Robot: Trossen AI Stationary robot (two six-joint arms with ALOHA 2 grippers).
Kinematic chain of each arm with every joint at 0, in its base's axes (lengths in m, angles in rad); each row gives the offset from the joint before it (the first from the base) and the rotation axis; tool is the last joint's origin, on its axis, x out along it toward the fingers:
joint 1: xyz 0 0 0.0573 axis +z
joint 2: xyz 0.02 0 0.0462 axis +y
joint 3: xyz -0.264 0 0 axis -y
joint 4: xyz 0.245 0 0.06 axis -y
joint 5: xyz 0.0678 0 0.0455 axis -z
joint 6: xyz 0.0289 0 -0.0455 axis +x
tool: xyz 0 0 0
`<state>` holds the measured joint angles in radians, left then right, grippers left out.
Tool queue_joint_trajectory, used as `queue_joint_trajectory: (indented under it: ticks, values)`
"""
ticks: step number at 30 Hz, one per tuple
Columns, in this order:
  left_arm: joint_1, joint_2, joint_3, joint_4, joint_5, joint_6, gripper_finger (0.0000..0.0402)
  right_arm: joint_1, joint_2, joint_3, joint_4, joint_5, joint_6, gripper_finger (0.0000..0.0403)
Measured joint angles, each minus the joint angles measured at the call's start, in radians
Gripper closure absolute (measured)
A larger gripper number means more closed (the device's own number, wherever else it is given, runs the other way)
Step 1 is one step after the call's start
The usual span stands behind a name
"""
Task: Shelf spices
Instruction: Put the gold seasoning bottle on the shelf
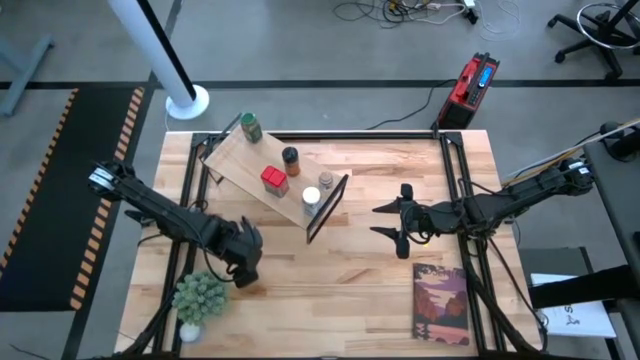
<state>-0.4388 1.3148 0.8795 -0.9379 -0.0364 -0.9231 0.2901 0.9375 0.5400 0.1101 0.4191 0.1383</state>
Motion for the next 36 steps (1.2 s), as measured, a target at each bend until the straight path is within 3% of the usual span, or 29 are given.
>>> queue_joint_trajectory:
  ticks: [11,21,24,30,36]
  values:
    - [0.088,-0.001,0.148,-0.291,-0.001,0.177,0.0139,0.0,0.0,0.0,0.0,0.0,0.0,0.019]
    - [0.195,-0.001,0.3,-0.451,0.128,0.318,0.0139,0.0,0.0,0.0,0.0,0.0,-0.004,0.019]
    - [0.236,-0.001,0.353,-0.499,0.094,0.352,0.0139,0.0,0.0,0.0,0.0,0.0,-0.005,0.019]
    - [0.331,-0.002,0.44,-0.589,-0.08,0.414,0.0139,0.0,0.0,0.0,0.0,0.0,-0.005,0.019]
    - [0.465,-0.002,0.442,-0.59,-0.086,0.54,0.0135,0.0,0.0,0.0,0.0,0.0,-0.004,0.019]
